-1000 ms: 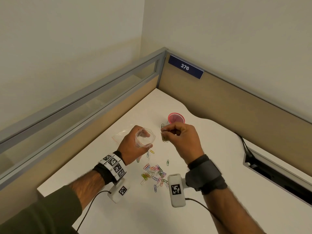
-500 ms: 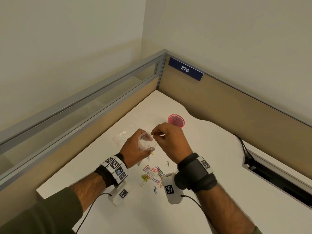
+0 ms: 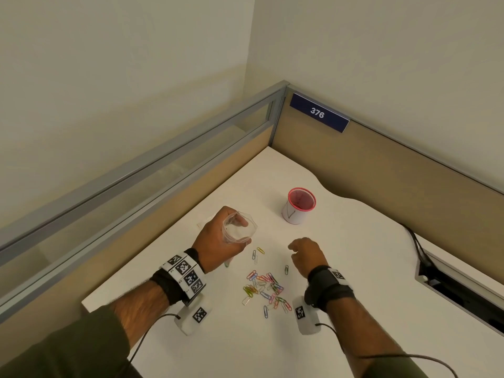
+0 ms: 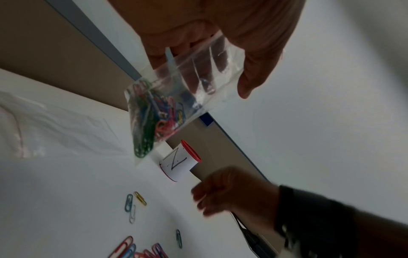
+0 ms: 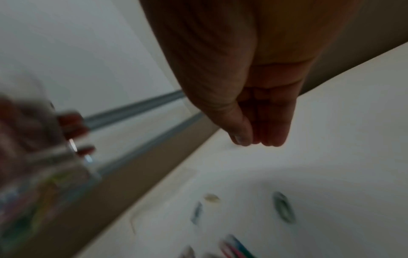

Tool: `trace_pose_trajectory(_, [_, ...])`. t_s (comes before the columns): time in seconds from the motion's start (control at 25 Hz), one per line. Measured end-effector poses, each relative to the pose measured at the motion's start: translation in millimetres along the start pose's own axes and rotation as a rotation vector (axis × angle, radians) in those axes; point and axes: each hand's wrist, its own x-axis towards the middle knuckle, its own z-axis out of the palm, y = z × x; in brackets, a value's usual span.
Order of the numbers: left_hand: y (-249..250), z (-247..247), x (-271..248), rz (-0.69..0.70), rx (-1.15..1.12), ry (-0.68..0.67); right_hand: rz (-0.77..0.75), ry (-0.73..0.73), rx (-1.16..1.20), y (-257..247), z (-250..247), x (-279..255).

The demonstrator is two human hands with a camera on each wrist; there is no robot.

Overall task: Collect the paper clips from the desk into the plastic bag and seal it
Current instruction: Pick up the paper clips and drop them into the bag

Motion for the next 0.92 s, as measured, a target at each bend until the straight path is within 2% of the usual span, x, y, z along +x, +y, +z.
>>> trace_pose_trajectory(0.08, [-1, -8, 1, -0.02, -0.009, 0.018, 0.044, -0.091, -0.09, 12, 25, -1])
trace_pose_trajectory(0.2, [-6, -14, 4, -0.026, -0.022, 0.044, 0.0, -0.105, -0.185, 10, 45, -11])
trace_pose_trajectory(0.4, [-7, -6, 10, -0.02, -0.045, 0.043, -0.135, -0.172, -0.092, 9, 66, -48])
trace_pose_trajectory(0.52, [-4, -2, 9, -0.013, -0.034, 0.028, -0.015, -0.127, 0.036, 31, 61, -66])
trace_pose_trajectory(0.64, [-2, 0, 8, -0.002, -0.038, 0.016, 0.075, -0.157, -0.016, 41, 63, -81])
trace_pose_trajectory(0.8, [-3, 0, 7, -0.007, -0.038, 0.016, 0.062, -0.093, -0.026, 9, 80, -74])
trace_pose_trajectory(0.92, [-3, 1, 6, -0.003, -0.046, 0.017, 0.05, -0.066, 0.065, -10, 80, -58])
